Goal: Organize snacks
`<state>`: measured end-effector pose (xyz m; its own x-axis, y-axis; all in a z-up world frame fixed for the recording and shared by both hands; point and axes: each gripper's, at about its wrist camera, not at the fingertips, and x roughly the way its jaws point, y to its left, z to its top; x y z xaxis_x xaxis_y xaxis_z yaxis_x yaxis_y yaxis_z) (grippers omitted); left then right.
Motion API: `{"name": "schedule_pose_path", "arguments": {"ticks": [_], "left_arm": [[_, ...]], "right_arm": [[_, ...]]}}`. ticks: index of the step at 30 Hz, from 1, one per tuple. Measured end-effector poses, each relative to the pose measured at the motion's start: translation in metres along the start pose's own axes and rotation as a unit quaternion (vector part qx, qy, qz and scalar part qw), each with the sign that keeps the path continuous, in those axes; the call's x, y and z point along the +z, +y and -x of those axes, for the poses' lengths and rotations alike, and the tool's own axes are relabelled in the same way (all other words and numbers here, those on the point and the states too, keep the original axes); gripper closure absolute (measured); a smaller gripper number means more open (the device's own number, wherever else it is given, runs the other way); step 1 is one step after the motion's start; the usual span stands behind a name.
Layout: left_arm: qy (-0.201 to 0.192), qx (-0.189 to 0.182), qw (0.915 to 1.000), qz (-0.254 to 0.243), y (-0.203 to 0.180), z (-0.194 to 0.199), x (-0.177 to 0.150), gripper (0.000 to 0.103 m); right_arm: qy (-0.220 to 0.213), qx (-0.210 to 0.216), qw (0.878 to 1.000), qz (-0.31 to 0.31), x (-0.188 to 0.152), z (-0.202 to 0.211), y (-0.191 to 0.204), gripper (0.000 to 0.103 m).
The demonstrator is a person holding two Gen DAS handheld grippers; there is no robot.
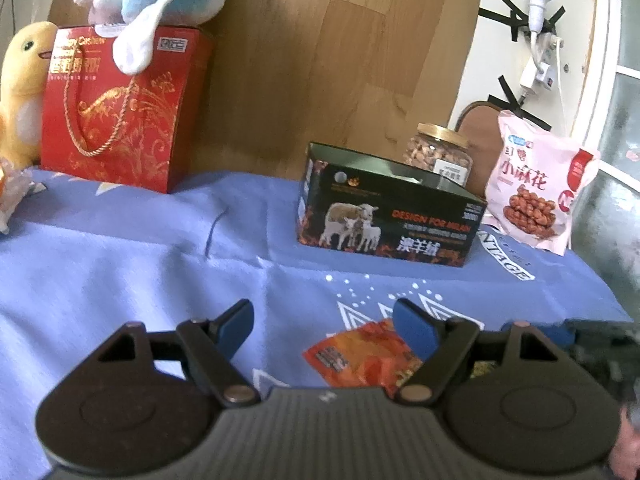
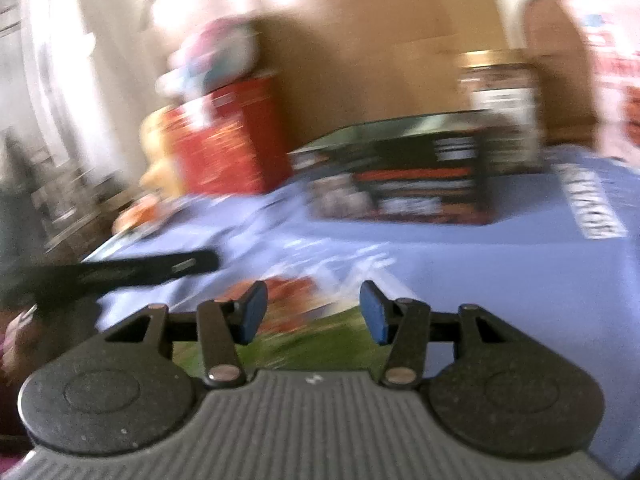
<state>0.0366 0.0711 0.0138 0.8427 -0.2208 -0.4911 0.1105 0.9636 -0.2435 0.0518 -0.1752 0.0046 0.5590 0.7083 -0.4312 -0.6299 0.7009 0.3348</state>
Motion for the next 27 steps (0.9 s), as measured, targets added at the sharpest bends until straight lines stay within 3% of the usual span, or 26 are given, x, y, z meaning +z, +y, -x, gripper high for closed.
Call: {"name": "schedule_pose_path", "arguments": {"ticks": [2,6,11,14,19,23,27], "left_arm": [[0.007,-0.010,0.9999,-0.005,-0.002,0.002,-0.002,0.027],[0.020,-0.030,0.9994,-0.001,-0.001,0.010,-0.007,0.030],[0.040,-0.069,0.9956,0.050,0.016,0.022,-0.009,0.030],[0.045,-0.101,0.9928,0.047,0.011,0.034,-0.011,0.030],[0.058,-0.110,0.9921,0.021,-0.005,0.049,-0.015,0.030],[0.080,-0.109,0.9892,0.057,0.005,0.052,-0.021,0.029],[0.099,-0.135,0.9816,0.093,0.009,0.046,-0.028,0.030]], "right_arm": [[0.024,0.025,0.999,0.036,-0.005,-0.005,0.016,0.037],[0.040,0.018,0.994,0.098,-0.015,-0.014,0.035,0.037],[0.043,0.021,0.995,0.083,-0.012,-0.008,0.031,0.037],[0.050,0.042,0.993,0.099,-0.015,-0.005,0.040,0.037],[0.086,0.050,0.988,0.121,-0.022,-0.012,0.046,0.037],[0.087,0.041,0.988,0.118,-0.024,-0.010,0.044,0.037],[0.083,0.037,0.987,0.129,-0.026,-0.010,0.047,0.036]]}}
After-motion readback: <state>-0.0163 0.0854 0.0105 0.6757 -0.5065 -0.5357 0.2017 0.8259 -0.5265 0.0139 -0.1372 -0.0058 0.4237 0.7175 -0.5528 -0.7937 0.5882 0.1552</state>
